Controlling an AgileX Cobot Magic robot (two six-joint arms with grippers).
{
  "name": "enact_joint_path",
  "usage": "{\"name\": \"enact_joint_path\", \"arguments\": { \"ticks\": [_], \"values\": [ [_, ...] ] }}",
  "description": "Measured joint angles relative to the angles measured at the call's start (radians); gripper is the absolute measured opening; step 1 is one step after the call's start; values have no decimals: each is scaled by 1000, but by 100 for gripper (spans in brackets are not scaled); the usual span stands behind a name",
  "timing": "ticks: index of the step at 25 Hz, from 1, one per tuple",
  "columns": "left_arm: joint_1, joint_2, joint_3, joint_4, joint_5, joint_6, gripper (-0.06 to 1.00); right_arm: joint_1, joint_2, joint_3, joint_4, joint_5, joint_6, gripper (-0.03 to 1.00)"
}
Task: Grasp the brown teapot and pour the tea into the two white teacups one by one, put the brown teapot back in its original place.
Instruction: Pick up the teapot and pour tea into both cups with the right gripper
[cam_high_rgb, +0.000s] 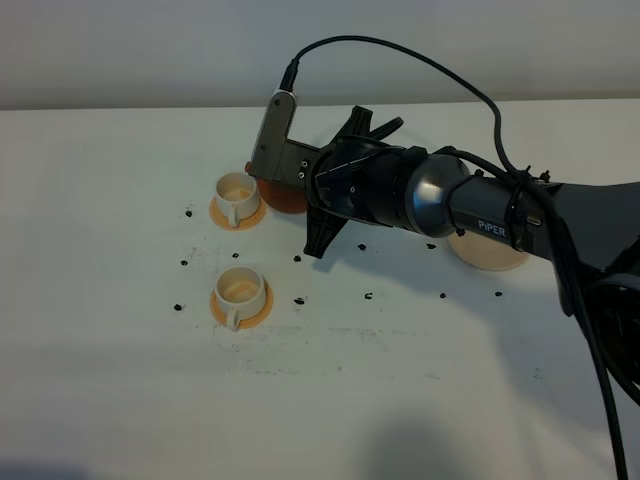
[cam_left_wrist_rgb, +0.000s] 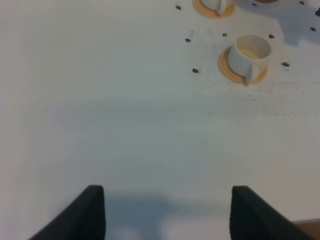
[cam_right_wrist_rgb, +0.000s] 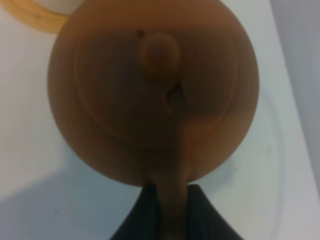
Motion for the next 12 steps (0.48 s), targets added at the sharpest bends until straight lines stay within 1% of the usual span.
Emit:
{"name": "enact_joint_path", "arguments": {
  "ticks": [12],
  "values": [
    [0,0,0,0,0,0,51,6,0,0,-114,1,0,9]
  ]
}}
